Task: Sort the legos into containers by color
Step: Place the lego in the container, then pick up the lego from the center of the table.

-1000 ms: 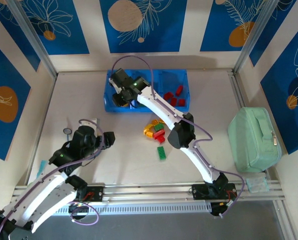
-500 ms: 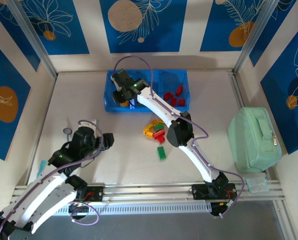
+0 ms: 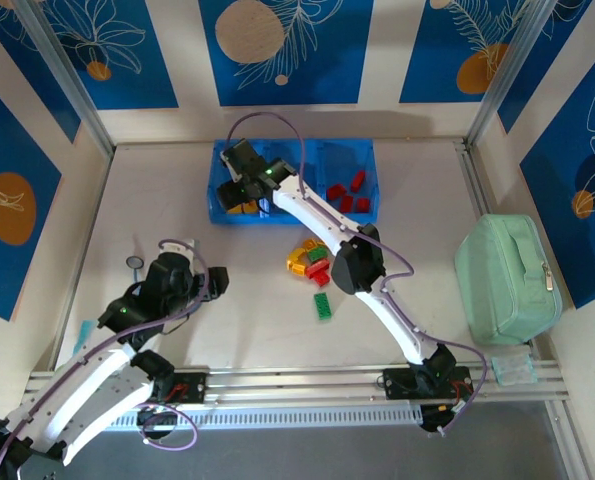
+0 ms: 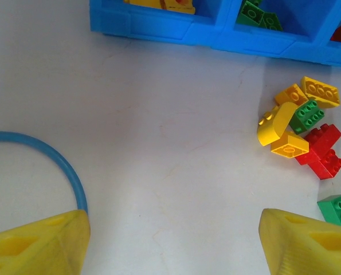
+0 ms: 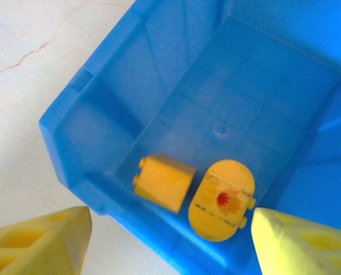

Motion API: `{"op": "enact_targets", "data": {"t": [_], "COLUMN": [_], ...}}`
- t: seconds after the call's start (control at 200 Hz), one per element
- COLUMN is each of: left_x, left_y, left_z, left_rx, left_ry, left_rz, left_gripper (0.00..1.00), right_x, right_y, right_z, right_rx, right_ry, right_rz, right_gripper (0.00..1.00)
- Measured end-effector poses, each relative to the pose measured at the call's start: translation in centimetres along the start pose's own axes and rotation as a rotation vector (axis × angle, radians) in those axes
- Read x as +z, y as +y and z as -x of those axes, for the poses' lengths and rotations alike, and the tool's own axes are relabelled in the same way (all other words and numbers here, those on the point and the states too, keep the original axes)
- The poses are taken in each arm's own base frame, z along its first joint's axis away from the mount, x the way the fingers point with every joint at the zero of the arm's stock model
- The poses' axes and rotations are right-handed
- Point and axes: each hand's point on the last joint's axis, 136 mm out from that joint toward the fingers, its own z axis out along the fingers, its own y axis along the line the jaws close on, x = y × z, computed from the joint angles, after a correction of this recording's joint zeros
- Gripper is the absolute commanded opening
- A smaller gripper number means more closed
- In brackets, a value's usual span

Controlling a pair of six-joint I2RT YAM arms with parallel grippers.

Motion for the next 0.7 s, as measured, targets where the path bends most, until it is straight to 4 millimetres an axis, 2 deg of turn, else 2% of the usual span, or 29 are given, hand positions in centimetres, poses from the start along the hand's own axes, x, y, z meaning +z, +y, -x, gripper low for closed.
{"op": "enact_targets", "data": {"t": [0.11, 0.27, 0.37, 0.43, 0.54, 0.7], "left_x": [0.4, 1.6, 2.5, 3.2, 4.6, 7.3], "left_y": [-0.3, -1.3, -2.4, -3.3, -5.0, -7.9], "left_z": [-0.4, -1.7, -2.5, -2.9, -3.3, -3.4], "left_rx": [0.003, 0.033, 0.075, 0.099, 0.129, 0.163], "left_ry": [0.025, 0.094, 0.135, 0.156, 0.191, 0.240], "left_rz": [-0.011, -0.029, -0.051, -0.068, -0.096, -0.138], "left_gripper": [0.78, 0.79, 0.79, 0.79, 0.79, 0.78], "right_x": [-2.9, -10.0, -14.3, -16.1, -17.5, -16.8], "right_y": [-0.3, -0.8, -1.5, -1.9, -3.3, -6.3], "right_z": [0.3, 1.8, 1.8, 1.3, -0.7, -6.1], "right_rx": [0.005, 0.029, 0.053, 0.070, 0.111, 0.195], "right_ry": [-0.001, -0.070, -0.122, -0.145, -0.149, -0.081], "right_rz": [-0.009, -0.016, -0.011, -0.008, -0.017, -0.061], "right_gripper": [0.74, 0.75, 0.76, 0.76, 0.76, 0.76]}}
